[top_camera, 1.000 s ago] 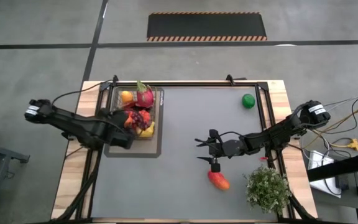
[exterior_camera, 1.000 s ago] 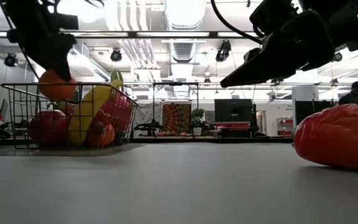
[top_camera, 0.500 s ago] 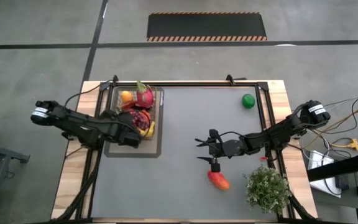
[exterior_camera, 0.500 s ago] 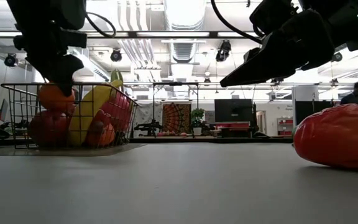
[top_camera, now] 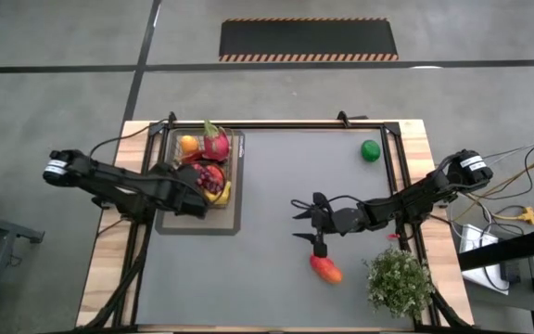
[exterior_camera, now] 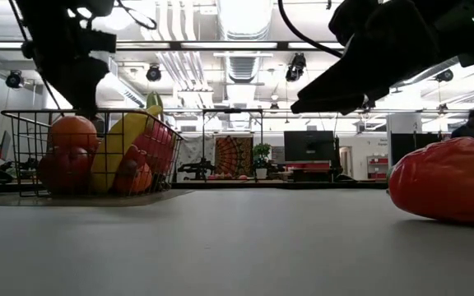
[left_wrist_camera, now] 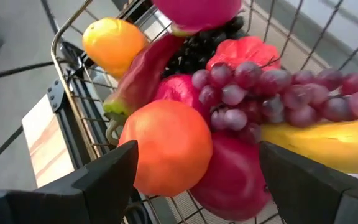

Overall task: Build produce basket
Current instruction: Put the orange mango into the gold wire basket

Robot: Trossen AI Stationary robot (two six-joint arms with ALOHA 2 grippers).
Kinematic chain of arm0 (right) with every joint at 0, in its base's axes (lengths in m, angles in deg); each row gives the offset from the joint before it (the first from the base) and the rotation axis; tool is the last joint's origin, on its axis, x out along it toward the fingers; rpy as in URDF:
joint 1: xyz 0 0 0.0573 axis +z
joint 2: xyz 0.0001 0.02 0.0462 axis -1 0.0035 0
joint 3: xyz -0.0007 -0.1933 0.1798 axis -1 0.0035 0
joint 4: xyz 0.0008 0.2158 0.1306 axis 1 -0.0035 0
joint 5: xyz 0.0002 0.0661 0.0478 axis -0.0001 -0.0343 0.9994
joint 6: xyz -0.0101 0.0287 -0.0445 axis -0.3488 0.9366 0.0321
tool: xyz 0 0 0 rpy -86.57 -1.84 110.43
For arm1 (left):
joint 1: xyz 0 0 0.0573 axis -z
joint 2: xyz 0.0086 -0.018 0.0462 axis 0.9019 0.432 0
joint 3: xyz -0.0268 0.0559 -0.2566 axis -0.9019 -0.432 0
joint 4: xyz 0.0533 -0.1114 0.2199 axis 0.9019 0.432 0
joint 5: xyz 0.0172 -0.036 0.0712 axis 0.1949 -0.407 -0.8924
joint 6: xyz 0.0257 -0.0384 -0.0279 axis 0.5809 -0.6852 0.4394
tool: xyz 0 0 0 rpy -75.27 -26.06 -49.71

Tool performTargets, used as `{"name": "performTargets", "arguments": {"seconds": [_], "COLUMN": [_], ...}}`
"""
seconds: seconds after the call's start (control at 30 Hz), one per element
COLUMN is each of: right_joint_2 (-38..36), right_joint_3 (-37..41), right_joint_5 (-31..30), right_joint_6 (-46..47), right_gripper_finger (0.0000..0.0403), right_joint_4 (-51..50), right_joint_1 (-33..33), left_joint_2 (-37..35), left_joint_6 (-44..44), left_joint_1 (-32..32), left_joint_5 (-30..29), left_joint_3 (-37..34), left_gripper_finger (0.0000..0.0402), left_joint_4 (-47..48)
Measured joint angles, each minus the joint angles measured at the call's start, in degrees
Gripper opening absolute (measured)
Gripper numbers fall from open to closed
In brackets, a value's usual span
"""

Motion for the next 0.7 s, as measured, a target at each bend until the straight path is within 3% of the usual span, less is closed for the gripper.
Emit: {"name": "performTargets", "arguments": {"seconds": [0.27,0.4,0.7], "right_joint_2": [0.0,0.0,0.0], "right_joint_3": [-1.19,-3.66,-14.09], "right_joint_5": [3.54,6.58,6.52], "right_joint_6": [6.86,9.98,16.52], "right_gripper_finger": [0.023,0.023,0.023], "right_joint_4": [-1.86,-5.86,-27.09], "right_joint_1": [0.02,0.24,3.12], "left_joint_2": [-0.42,-0.38,-0.58], "left_joint_6": [6.97,15.86,37.6], "left_joint_1": [0.97,2.55,6.72], "left_joint_5": [-0.04,-0.34,-0.42], "left_joint_3": [4.43,5.51,5.65], "left_gripper_finger": [0.0312,0.0312,0.0312], "left_joint_4": [-2.87,-12.58,-37.07]}}
